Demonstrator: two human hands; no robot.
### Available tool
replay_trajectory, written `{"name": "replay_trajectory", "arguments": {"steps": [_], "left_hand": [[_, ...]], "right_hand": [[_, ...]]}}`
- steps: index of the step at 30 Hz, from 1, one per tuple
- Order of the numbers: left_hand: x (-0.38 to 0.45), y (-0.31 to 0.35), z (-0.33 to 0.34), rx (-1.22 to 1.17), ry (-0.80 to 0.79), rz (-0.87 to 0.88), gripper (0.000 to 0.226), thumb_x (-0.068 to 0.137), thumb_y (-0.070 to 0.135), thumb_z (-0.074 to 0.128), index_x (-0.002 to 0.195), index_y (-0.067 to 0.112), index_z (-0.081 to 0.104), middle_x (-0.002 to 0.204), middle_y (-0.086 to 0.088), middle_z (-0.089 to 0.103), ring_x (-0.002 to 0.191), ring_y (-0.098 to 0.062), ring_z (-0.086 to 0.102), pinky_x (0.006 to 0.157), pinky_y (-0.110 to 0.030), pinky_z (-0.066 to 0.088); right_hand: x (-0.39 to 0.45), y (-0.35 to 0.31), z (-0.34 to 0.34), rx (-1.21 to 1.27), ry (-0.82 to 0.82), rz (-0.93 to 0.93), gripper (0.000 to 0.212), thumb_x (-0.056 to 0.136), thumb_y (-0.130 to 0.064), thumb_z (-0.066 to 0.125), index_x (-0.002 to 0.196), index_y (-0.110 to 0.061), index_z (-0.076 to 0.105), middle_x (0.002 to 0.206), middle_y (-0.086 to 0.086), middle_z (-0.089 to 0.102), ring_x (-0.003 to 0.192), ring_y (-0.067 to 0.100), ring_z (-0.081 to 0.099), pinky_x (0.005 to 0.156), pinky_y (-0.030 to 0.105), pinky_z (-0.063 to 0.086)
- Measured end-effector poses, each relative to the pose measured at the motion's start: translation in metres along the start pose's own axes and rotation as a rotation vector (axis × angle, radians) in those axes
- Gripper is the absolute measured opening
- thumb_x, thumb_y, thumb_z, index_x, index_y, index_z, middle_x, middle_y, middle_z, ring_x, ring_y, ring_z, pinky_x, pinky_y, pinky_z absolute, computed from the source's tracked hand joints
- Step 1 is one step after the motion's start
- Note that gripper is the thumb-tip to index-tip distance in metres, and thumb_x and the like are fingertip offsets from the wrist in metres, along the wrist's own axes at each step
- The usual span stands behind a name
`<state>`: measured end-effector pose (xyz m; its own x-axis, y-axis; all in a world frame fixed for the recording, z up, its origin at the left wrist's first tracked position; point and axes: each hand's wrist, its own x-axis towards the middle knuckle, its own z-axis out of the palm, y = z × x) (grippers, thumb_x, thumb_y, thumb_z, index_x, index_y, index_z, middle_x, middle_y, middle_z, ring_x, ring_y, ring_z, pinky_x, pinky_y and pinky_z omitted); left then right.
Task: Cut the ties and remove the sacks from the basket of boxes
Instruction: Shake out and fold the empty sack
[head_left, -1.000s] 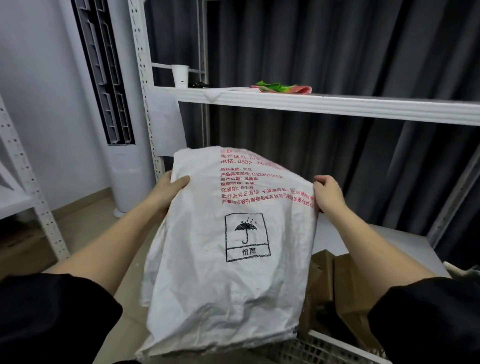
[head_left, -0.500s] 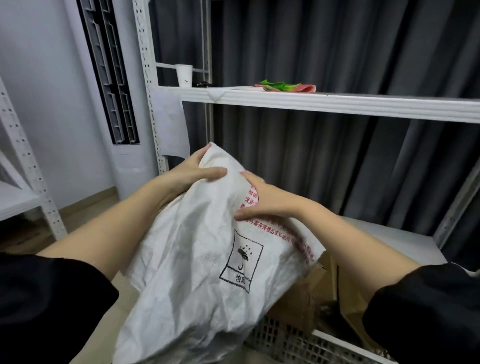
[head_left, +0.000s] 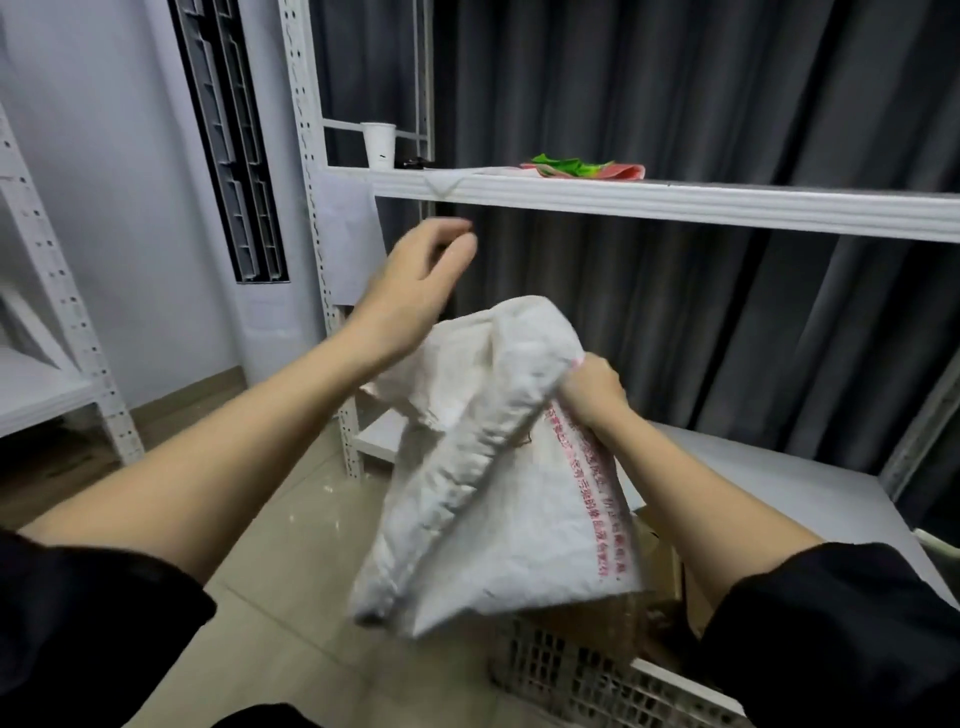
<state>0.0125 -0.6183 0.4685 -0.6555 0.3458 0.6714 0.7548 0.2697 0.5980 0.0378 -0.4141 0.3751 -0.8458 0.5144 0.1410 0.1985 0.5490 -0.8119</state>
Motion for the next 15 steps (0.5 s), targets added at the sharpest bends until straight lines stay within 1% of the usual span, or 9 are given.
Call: {"name": "replay_trajectory", "arguments": {"steps": [1, 3, 5, 6, 7, 8, 11, 13, 15], "left_hand": [[-0.011, 0.014, 0.001, -0.007, 0.088, 0.217, 0.050, 0.093, 0.042, 0.039, 0.130, 0.009, 0.051, 0.130, -0.003, 0.053, 0.117, -0.005, 0.047, 0.103, -0.025, 0.038], [-0.038, 0.036, 0.007, 0.087, 0.154, 0.711, 0.048, 0.094, 0.041, 0.038, 0.123, 0.005, 0.053, 0.126, -0.007, 0.053, 0.118, -0.018, 0.050, 0.103, -0.035, 0.039], [-0.062, 0.034, 0.026, 0.314, 0.081, 1.150, 0.044, 0.092, 0.042, 0.038, 0.120, 0.011, 0.054, 0.127, -0.011, 0.055, 0.117, -0.025, 0.056, 0.103, -0.042, 0.038], [-0.069, 0.025, 0.037, 0.455, 0.023, 1.260, 0.044, 0.090, 0.042, 0.042, 0.121, 0.015, 0.057, 0.130, -0.012, 0.057, 0.119, -0.026, 0.057, 0.104, -0.043, 0.036], [-0.072, 0.011, 0.048, 0.598, -0.025, 1.269, 0.045, 0.089, 0.041, 0.046, 0.125, 0.018, 0.059, 0.133, -0.012, 0.058, 0.123, -0.027, 0.056, 0.107, -0.045, 0.034], [-0.072, -0.008, 0.057, 0.734, -0.054, 1.183, 0.049, 0.088, 0.041, 0.049, 0.131, 0.020, 0.058, 0.137, -0.011, 0.055, 0.129, -0.027, 0.050, 0.110, -0.048, 0.029], [-0.054, -0.062, 0.059, 1.061, -0.058, 0.678, 0.066, 0.088, 0.056, 0.044, 0.146, 0.024, 0.038, 0.153, -0.009, 0.034, 0.143, -0.029, 0.028, 0.117, -0.051, 0.001], [-0.041, -0.082, 0.052, 1.110, -0.030, 0.466, 0.071, 0.087, 0.064, 0.034, 0.148, 0.026, 0.032, 0.157, -0.008, 0.024, 0.145, -0.029, 0.017, 0.114, -0.051, -0.014], [-0.033, -0.089, 0.047, 1.036, -0.004, 0.274, 0.074, 0.086, 0.068, 0.024, 0.151, 0.031, 0.022, 0.160, -0.005, 0.011, 0.147, -0.029, 0.004, 0.111, -0.053, -0.018]], "right_hand": [[0.008, 0.002, 0.000, -0.020, 0.069, 0.029, 0.049, 0.072, -0.041, 0.051, 0.111, -0.012, 0.057, 0.110, 0.011, 0.063, 0.103, 0.033, 0.059, 0.078, 0.032, 0.043], [0.018, -0.001, 0.000, -0.038, 0.112, 0.042, 0.042, 0.076, -0.044, 0.056, 0.108, -0.018, 0.053, 0.103, 0.002, 0.060, 0.095, 0.030, 0.057, 0.077, 0.033, 0.042], [0.027, 0.001, -0.001, 0.056, 0.055, 0.067, 0.049, 0.069, -0.056, 0.061, 0.103, -0.023, 0.050, 0.099, -0.004, 0.060, 0.094, 0.026, 0.059, 0.085, 0.033, 0.046], [0.031, 0.004, 0.000, 0.127, 0.024, 0.102, 0.058, 0.063, -0.062, 0.062, 0.104, -0.023, 0.051, 0.101, -0.004, 0.062, 0.097, 0.027, 0.061, 0.089, 0.036, 0.047], [0.024, 0.001, -0.004, 0.160, 0.014, 0.130, 0.061, 0.062, -0.063, 0.061, 0.107, -0.022, 0.053, 0.102, -0.002, 0.062, 0.099, 0.028, 0.061, 0.090, 0.037, 0.048], [0.023, 0.001, -0.007, 0.153, 0.037, 0.142, 0.057, 0.067, -0.060, 0.059, 0.107, -0.019, 0.054, 0.100, 0.000, 0.062, 0.097, 0.029, 0.061, 0.088, 0.036, 0.048], [0.007, -0.008, -0.019, 0.277, 0.112, 0.125, 0.048, 0.069, -0.048, 0.056, 0.105, -0.017, 0.060, 0.097, 0.000, 0.068, 0.090, 0.025, 0.064, 0.087, 0.040, 0.052], [0.005, -0.004, -0.022, 0.421, 0.049, 0.105, 0.044, 0.070, -0.043, 0.061, 0.104, -0.016, 0.064, 0.094, 0.002, 0.072, 0.086, 0.023, 0.069, 0.086, 0.040, 0.055], [0.001, 0.001, -0.026, 0.517, -0.074, 0.097, 0.034, 0.081, -0.032, 0.064, 0.108, -0.012, 0.064, 0.094, 0.006, 0.074, 0.081, 0.020, 0.071, 0.076, 0.033, 0.057]]}}
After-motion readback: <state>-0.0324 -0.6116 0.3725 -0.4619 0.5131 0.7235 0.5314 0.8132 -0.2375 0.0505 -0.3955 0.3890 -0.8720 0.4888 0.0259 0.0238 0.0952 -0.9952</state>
